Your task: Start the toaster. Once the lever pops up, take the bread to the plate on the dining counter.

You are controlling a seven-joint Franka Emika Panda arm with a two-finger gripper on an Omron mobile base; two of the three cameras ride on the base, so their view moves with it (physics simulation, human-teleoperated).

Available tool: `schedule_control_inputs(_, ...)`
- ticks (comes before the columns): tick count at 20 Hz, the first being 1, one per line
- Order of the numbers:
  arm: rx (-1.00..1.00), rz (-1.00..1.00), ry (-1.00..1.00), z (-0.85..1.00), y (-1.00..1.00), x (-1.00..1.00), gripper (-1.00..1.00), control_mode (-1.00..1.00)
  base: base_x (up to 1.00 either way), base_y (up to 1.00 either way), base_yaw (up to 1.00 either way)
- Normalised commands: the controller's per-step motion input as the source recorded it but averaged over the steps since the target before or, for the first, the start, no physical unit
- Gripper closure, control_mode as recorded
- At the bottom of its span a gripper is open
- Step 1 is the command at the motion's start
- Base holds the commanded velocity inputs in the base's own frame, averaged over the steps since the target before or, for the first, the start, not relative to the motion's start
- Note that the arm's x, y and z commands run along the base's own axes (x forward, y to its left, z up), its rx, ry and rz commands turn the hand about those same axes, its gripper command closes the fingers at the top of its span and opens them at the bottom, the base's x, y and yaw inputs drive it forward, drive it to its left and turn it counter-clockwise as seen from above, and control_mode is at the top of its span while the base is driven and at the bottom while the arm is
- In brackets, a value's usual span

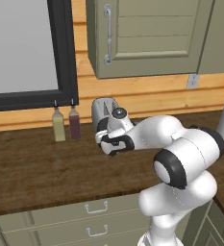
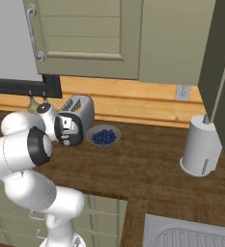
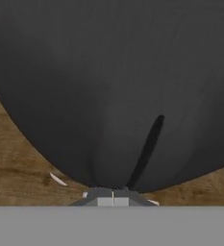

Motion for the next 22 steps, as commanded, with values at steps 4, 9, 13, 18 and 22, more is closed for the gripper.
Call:
schedule_control_inputs(4, 0.0, 0.0, 0.0, -0.49, 0.0, -0.06, 1.0, -1.0, 0.0, 0.0, 0.0)
schedule_control_inputs(9, 0.0, 0.0, -0.04, -0.14, -0.05, -0.34, 1.0, -1.0, 0.0, 0.0, 0.0)
schedule_control_inputs(13, 0.01, 0.0, -0.15, 0.49, 0.0, -0.52, 1.0, -1.0, 0.0, 0.0, 0.0)
schedule_control_inputs(18, 0.01, 0.0, -0.16, 0.92, 0.0, -0.49, 1.0, -1.0, 0.0, 0.0, 0.0)
schedule_control_inputs(22, 0.0, 0.0, -0.12, 1.0, -0.03, -0.35, 1.0, -1.0, 0.0, 0.0, 0.0)
